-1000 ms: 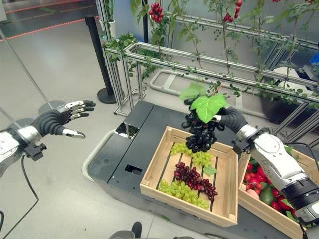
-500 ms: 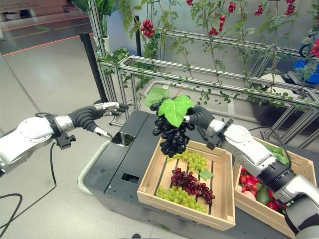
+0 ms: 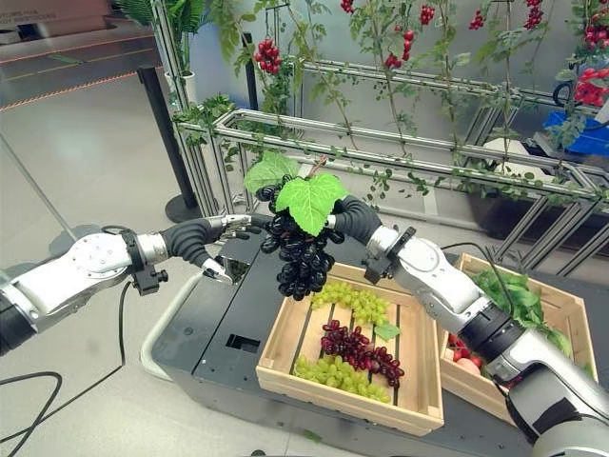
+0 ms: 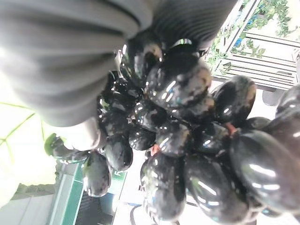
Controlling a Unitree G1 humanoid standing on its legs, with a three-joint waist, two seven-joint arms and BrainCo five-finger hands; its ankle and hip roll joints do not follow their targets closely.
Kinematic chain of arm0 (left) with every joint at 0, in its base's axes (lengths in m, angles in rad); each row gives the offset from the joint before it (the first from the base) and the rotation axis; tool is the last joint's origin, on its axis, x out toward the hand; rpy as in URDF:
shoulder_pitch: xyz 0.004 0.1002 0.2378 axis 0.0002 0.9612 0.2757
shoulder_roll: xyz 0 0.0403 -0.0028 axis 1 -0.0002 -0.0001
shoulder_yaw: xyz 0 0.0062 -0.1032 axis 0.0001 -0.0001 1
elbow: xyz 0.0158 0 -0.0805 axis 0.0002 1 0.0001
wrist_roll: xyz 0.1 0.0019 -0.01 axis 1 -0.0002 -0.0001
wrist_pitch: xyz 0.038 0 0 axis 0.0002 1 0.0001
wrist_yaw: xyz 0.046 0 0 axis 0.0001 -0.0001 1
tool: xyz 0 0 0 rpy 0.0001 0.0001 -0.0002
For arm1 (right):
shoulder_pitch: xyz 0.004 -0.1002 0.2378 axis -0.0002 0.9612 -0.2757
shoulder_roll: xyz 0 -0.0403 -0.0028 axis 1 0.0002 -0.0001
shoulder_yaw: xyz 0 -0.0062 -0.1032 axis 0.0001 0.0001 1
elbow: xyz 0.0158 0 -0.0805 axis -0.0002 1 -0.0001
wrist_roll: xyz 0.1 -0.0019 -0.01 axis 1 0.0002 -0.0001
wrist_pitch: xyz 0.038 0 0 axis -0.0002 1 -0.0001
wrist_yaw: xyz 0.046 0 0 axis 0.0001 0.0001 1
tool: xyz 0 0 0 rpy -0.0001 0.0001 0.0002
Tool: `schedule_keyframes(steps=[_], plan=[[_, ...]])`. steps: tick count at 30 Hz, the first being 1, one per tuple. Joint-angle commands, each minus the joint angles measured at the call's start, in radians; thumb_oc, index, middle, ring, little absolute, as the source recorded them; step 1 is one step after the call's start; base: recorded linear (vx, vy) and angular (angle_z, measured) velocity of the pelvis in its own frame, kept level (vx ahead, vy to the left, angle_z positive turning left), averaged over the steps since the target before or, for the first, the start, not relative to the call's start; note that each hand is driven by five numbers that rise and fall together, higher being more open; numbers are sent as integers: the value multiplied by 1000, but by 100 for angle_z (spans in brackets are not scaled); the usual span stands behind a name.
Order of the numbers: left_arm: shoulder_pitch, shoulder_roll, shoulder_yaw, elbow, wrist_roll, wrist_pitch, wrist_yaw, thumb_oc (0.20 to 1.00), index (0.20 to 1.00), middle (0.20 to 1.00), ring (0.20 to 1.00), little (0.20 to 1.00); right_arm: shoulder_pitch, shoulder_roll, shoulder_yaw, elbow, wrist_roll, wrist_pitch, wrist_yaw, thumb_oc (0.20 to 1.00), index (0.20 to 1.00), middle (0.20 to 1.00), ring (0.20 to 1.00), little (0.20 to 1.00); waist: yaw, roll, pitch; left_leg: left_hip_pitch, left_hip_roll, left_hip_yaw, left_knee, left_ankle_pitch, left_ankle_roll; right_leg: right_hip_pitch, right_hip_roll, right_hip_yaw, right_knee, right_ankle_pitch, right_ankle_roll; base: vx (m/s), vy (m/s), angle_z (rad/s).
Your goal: Pick up the fruits from the basket on one side to the basket on the other side
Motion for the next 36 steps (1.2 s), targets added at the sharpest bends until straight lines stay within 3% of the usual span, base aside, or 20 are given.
schedule_keyframes(steps=[1, 20, 27, 36], plan=[[-64, -26, 20, 11, -19, -31, 16, 1000, 1000, 1000, 1000, 1000, -115, 26, -102, -25, 84, -115, -41, 200, 200, 200, 200, 200, 8, -5, -33, 17, -25, 8, 43, -82, 21, -57, -20, -5, 7, 109, 84, 0, 0, 0], [22, -124, 110, 44, 2, -32, 39, 1000, 1000, 1000, 1000, 1000, -105, 225, -163, -27, 126, -148, -68, 200, 200, 200, 200, 200, 11, 4, -45, 29, -24, 9, 40, -94, 25, -46, -20, 5, 1, 103, 79, 0, 0, 0], [52, -154, 126, 58, 11, -29, 38, 1000, 1000, 1000, 1000, 1000, -81, 225, -149, -36, 112, -130, -61, 200, 200, 200, 200, 200, 8, 5, -43, 30, -27, 10, 43, -98, 27, -45, -20, 9, 3, 103, 79, 0, 0, 0], [79, -166, 139, 55, 6, -30, 35, 1000, 1000, 1000, 1000, 1000, -75, 146, -104, -34, 71, -92, -50, 200, 200, 200, 200, 200, 6, -4, -40, 29, -28, 12, 45, -99, 28, -49, -21, 13, 2, 106, 80, 0, 0, 0]])
